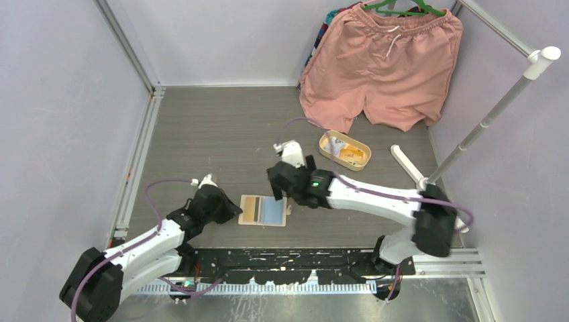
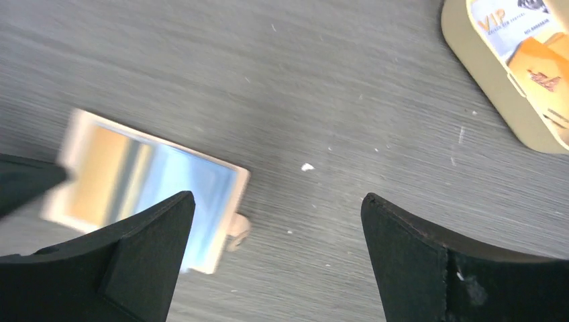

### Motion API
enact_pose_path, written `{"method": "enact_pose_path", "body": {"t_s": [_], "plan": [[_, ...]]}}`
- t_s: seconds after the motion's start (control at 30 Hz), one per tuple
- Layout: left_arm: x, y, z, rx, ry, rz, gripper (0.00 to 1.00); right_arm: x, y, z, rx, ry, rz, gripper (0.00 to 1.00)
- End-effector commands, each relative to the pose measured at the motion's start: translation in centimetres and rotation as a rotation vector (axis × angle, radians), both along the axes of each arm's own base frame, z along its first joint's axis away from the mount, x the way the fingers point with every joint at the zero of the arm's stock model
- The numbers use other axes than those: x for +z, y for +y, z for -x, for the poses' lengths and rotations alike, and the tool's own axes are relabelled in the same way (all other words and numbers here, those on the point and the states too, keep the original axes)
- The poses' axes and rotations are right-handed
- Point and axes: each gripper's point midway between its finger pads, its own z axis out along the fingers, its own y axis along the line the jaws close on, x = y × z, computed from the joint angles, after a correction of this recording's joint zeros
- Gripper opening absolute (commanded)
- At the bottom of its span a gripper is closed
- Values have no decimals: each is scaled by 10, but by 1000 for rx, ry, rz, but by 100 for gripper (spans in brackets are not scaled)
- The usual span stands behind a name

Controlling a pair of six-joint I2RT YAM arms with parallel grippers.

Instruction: Take the credit cards out of the card holder

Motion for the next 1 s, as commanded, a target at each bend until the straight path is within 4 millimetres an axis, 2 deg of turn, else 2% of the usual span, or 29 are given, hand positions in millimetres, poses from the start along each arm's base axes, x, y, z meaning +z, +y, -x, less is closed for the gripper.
{"method": "enact_pose_path", "body": {"t_s": [0.0, 0.2, 0.33, 0.57, 0.7, 0.97], "plan": [[-9, 14, 1, 19, 17, -86, 0, 69, 29, -11, -30, -58, -527, 100], [-10, 15, 0, 24, 24, -94, 0, 81, 68, 7, 75, 116, -954, 99], [-11, 14, -1, 26, 26, -94, 0, 78, 90, 25, 138, 231, -1101, 96], [-12, 10, -4, 18, 35, -93, 0, 43, 103, 28, 102, 333, -1147, 93], [-10, 8, -6, 15, 32, -92, 0, 13, 111, 29, 61, 403, -1158, 91], [-9, 9, -8, 16, 31, -104, 0, -12, 119, 25, 43, 454, -1185, 90]]}}
